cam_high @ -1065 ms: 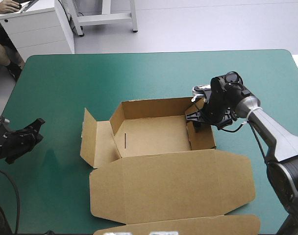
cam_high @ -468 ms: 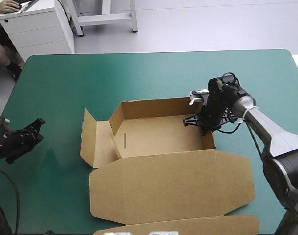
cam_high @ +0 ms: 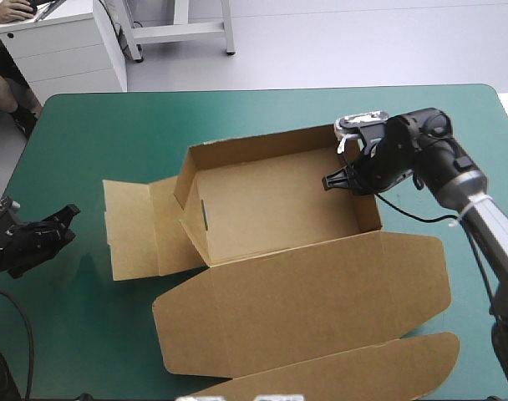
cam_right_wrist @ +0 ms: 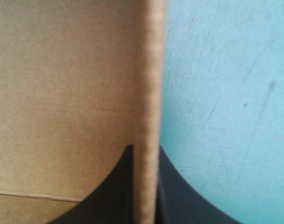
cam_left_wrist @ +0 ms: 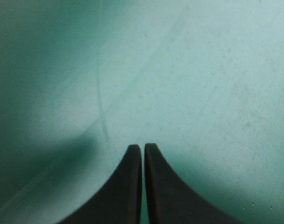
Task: Fold the box
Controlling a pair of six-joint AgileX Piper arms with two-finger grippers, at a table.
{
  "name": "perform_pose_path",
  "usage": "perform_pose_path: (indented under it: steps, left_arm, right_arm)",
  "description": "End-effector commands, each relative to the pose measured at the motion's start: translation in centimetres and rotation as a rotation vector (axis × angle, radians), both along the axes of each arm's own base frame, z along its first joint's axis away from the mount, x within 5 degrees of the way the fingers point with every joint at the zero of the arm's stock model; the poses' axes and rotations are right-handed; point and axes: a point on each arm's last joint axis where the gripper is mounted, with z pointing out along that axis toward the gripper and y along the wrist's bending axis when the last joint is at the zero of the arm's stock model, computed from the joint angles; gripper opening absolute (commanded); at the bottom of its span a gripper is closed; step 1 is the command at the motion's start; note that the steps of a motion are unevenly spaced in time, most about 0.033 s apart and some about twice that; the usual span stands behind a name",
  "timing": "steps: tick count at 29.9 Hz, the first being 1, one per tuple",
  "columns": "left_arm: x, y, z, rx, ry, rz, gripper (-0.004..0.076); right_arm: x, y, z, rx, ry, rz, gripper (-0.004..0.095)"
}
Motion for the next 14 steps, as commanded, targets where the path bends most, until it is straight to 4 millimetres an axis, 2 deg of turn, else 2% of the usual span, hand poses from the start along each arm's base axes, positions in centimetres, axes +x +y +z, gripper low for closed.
perform_pose_path:
  steps: [1, 6, 14]
  left_arm:
    - [0.1, -0.2, 1.7, 0.018, -0.071, -0.008, 0.0006]
    - [0.0, -0.5, 1.6, 0.08, -0.069, -0.115, 0.0006]
    - [0.0, -1.2, 1.7, 0.032, -0.079, -0.186, 0.0016]
  right_arm:
    - [-3.4, -1.1, 6.4, 0.09, -0.206, 0.011, -0.0001]
    - [-5.9, -2.0, 9.2, 0.119, -0.3, 0.017, -0.0001]
    - [-6.4, -2.1, 9.4, 0.095, -0.308, 0.064, -0.002]
